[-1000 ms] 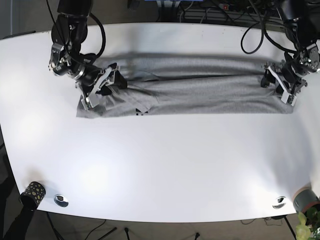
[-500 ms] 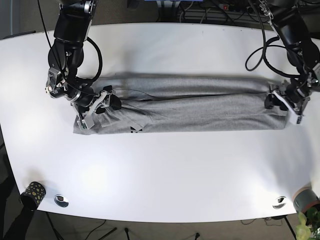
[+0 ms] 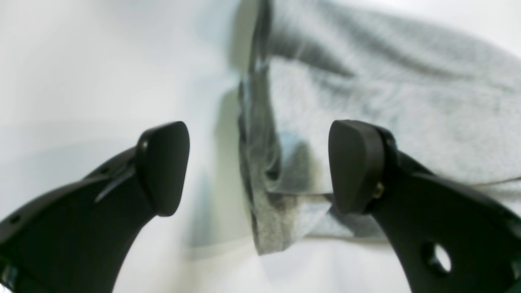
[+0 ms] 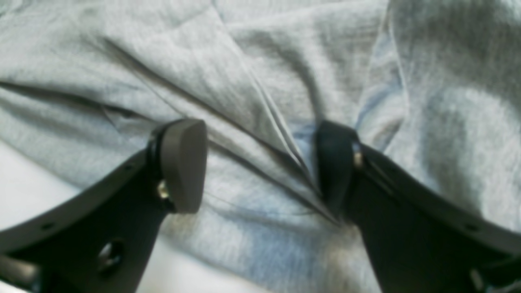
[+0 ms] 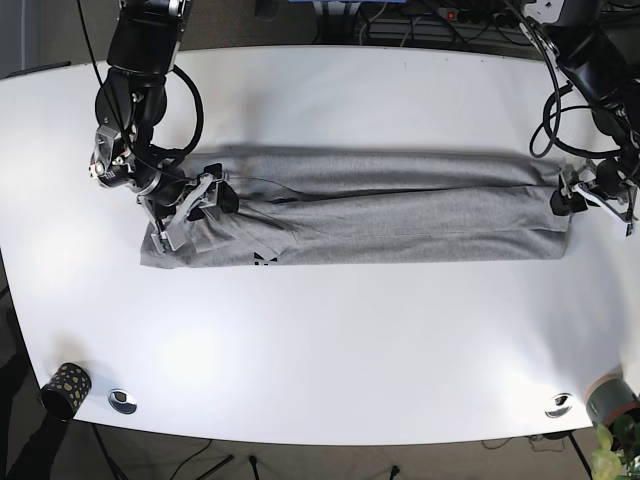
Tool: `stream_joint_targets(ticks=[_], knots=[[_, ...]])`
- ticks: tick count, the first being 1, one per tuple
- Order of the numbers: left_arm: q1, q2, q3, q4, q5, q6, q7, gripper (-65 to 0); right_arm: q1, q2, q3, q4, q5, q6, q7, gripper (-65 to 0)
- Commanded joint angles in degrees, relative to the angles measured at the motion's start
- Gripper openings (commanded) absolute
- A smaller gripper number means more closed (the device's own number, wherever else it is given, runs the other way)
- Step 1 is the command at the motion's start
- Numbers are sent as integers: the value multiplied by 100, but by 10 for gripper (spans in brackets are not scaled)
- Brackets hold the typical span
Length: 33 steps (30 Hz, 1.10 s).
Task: Fold the T-shirt properly
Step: 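Press the folded layers down and release with both grippers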
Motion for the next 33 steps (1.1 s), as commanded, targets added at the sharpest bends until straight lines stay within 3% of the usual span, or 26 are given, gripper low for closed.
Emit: stream_joint_targets(ticks=[1, 11, 13, 19, 22, 27, 33], knots=[[-169, -117, -1, -192, -113, -3, -121, -151, 82, 51, 15, 88, 47, 16, 10, -243], [-266, -82, 113, -781, -113, -3, -103, -154, 117, 60, 24, 96, 73, 7, 10, -243], [-266, -73, 245, -772, -113, -3, -112, -190, 126, 60, 24, 96, 73, 7, 10, -243], [-266, -73, 272, -781, -77, 32, -156, -504, 117, 60, 42, 96, 82, -2, 19, -243], [-249, -73, 289, -754, -77, 41, -341, -622, 117, 51, 42, 96, 82, -2, 19, -243], [-231, -73, 289, -535, -77, 41, -385, -639, 126, 42, 42, 96, 82, -20, 19, -243], [103, -64, 729, 881, -95, 41, -200, -640, 126, 42, 42, 96, 82, -20, 19, -243]])
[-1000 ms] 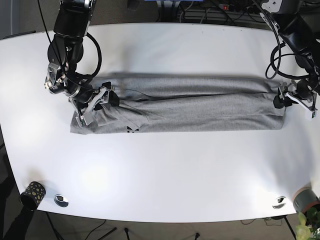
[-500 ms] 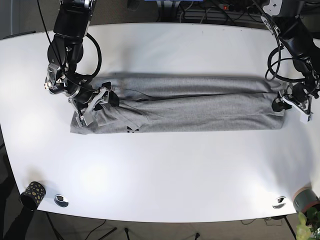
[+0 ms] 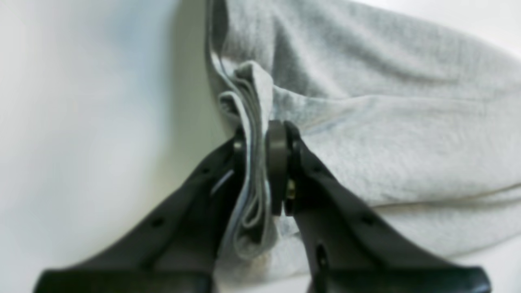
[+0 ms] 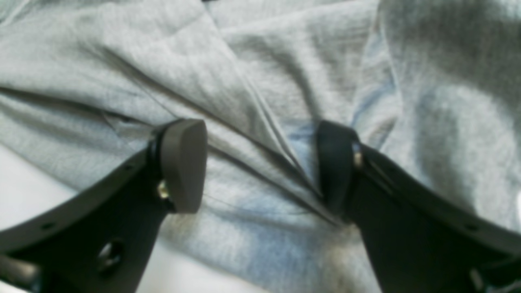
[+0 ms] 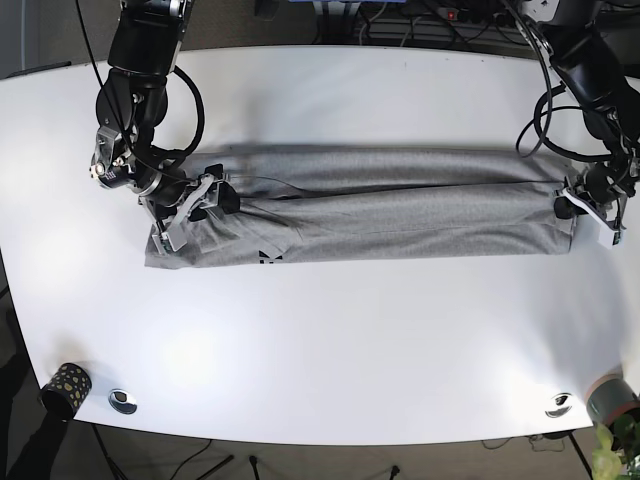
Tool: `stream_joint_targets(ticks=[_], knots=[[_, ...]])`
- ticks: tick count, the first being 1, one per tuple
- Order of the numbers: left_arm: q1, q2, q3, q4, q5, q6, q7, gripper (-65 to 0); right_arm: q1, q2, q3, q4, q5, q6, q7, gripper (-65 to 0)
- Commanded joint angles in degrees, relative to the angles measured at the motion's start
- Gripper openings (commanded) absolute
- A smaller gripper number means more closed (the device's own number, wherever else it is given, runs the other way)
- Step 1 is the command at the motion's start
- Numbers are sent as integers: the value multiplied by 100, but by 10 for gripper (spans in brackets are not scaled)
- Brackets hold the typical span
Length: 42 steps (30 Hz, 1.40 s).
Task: Fold the T-shirt properly
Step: 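Press the folded layers down and release with both grippers, then move the left gripper to the folded shirt's middle and lift both grippers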
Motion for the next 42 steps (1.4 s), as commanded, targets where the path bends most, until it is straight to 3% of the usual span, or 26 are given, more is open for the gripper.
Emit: stream_joint_targets(ticks=[1, 7, 12, 19, 28, 34, 40, 42], knots=[[29, -119, 356, 791, -106, -3, -51, -640, 106, 70, 24, 94, 56, -2, 46, -243], [592, 382, 1297, 2496, -62, 41, -34, -640, 106, 70, 24, 103, 56, -2, 46, -243], [820, 839, 2396, 3235, -62, 534, -51, -640, 106, 70, 24, 103, 56, -2, 46, -243], [636, 1543, 2958, 3217, -62, 1149, -69, -637, 115, 70, 24, 103, 56, -2, 46, -243], [592, 1929, 3459, 3085, 562, 1140, -60, -629, 159, 70, 24, 103, 56, -2, 46, -243], [592, 1929, 3732, 3085, 606, 1158, -34, -485, 221, 70, 24, 103, 56, -2, 46, -243], [592, 1938, 4057, 3111, 659, 1149, -34, -218, 273, 70, 15, 103, 56, -2, 37, -243], [592, 1929, 4268, 3314, 641, 1114, -25, -207, 273, 70, 15, 103, 56, -2, 37, -243]])
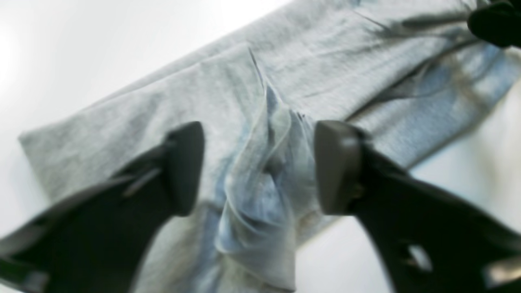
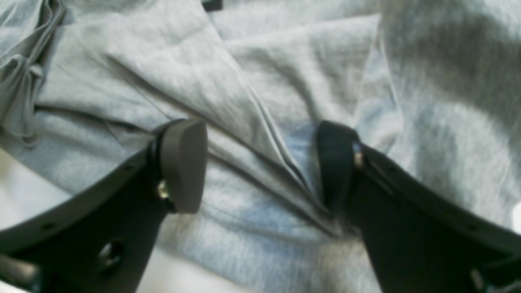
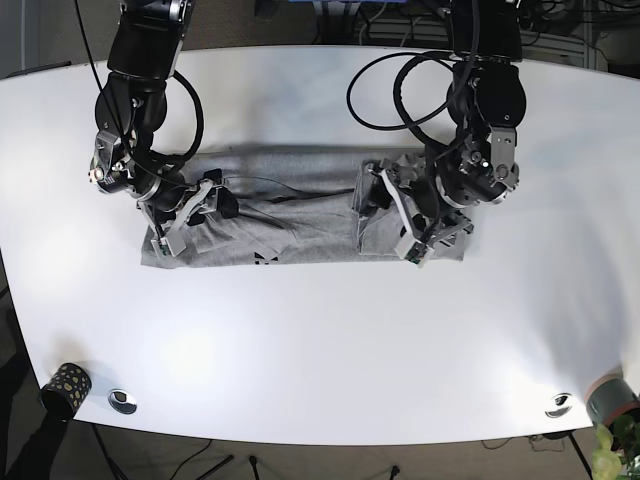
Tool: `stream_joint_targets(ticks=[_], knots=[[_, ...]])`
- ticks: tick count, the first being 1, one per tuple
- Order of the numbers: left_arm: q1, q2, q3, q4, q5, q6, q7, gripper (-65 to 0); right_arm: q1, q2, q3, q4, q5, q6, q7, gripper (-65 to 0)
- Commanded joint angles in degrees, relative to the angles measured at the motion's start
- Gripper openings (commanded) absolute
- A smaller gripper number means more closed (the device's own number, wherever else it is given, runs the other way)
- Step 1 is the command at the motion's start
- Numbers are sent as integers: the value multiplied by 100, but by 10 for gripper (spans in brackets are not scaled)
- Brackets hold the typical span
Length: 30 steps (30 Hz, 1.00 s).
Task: Fold the T-shirt properly
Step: 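Move the left gripper to the folded shirt's middle and lift both grippers, then grasp both ends of the grey shirt strip with both grippers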
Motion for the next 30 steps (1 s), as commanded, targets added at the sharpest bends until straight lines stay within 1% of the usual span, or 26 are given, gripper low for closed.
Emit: stream_joint_targets(ticks=[1, 3, 4, 6, 8, 11, 13, 15, 16, 19, 21, 22, 23, 25, 26, 30], knots=[[-101, 37, 295, 449, -176, -113, -115, -212, 142, 70, 24, 151, 93, 24, 96, -243], [-92, 19, 445, 757, -352, -350, -106, -219, 142, 70, 33, 371, 93, 24, 96, -243], [-83, 10, 462, 906, -475, -552, -44, -225, 142, 70, 33, 538, 93, 24, 96, -243], [-92, -78, 392, 1056, -589, -763, 140, -240, 169, 70, 68, 793, 111, 24, 78, -243], [-101, -87, 111, 1073, -633, -851, 290, -258, 257, 70, 297, 1004, 295, 15, -71, -243], [-110, -78, -461, 1047, -625, -851, 307, -265, 485, 132, 824, 890, 647, 42, -441, -243], [-110, -104, -848, 1038, -633, -860, 307, -265, 591, 308, 1211, 653, 902, 59, -528, -243], [-75, -131, -1208, 1038, -616, -878, 307, -265, 670, 563, 1510, 274, 1218, 59, -572, -241], [-75, -174, -1305, 1038, -616, -878, 307, -265, 696, 633, 1580, 116, 1341, 59, -581, -241], [13, -429, -1700, 818, -669, -886, 316, -265, 828, 1081, 1993, -824, 1974, 59, -581, -241], [22, -465, -1867, 678, -669, -886, 316, -265, 872, 1266, 2108, -1282, 2212, 59, -581, -241], [48, -465, -2026, 616, -669, -895, 316, -265, 907, 1380, 2116, -1572, 2335, 24, -581, -241], [57, -465, -2175, 572, -677, -939, 316, -265, 925, 1486, 2108, -1809, 2379, 24, -581, -241], [66, -456, -2421, 502, -774, -1141, 316, -265, 925, 1591, 2108, -1950, 2379, 24, -555, -241], [92, -456, -2544, 414, -888, -1300, 316, -265, 907, 1583, 2108, -1967, 2379, 15, -555, -241], [172, -473, -2878, 141, -1486, -1304, 316, -265, 766, 1486, 2125, -1985, 2352, 7, -555, -241]])
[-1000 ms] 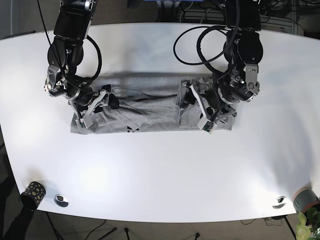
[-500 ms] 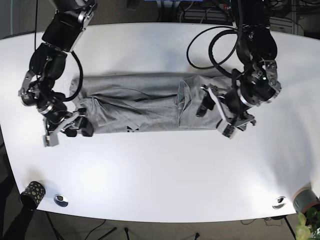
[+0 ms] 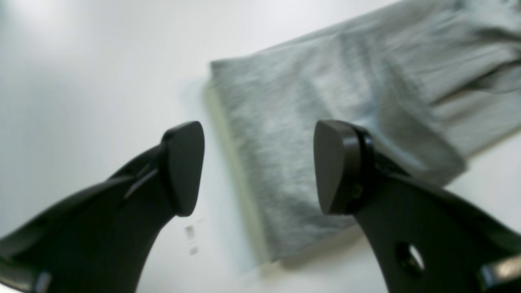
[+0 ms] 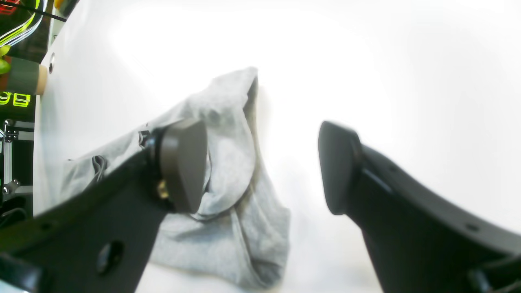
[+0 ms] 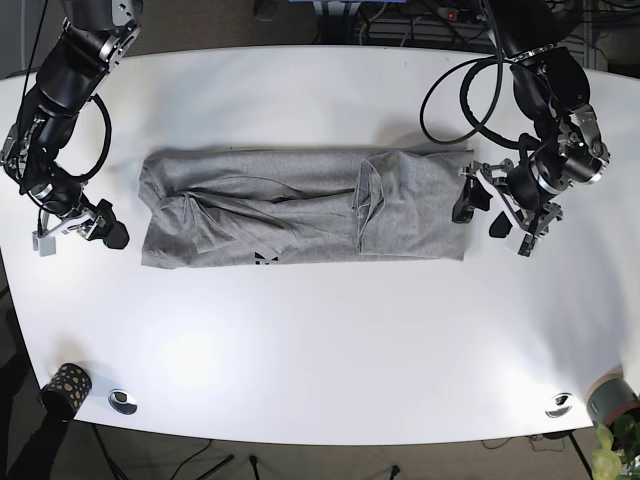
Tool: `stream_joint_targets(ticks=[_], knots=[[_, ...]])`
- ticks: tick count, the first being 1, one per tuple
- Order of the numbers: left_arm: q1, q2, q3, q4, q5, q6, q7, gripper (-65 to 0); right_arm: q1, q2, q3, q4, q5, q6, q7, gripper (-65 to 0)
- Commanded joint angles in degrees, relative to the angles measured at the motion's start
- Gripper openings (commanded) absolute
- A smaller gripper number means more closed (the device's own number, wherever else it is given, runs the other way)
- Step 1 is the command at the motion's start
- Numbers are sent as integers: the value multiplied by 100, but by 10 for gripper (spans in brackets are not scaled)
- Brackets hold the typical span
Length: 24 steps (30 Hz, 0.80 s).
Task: Fold the T-shirt properly
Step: 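Grasp both ends of the grey shirt strip with both grippers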
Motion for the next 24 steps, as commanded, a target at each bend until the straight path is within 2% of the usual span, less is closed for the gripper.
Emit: stream_joint_targets(ticks=[1, 3, 10, 16, 20, 24], knots=[[-19, -41, -188, -56, -348, -28, -104, -265, -16, 54, 42, 78, 99, 48, 88, -241], [-19, -49, -355, -205, -585, -28, -104, -265, -139, -43, 25, 78, -7, 48, 88, -241], [-27, -49, -742, -794, -1007, -28, -104, -265, -465, -412, 16, 105, -68, 57, 61, -241], [-71, -23, -716, -1005, -999, -28, -104, -265, -614, -737, -98, 193, -42, 74, 0, -241], [-71, -32, -355, -1119, -999, -28, -121, -265, -614, -966, -468, 720, -68, 57, -9, -241], [-54, -14, -206, -935, -1016, -28, -121, -265, -597, -1168, -556, 940, -77, 48, 0, -243]])
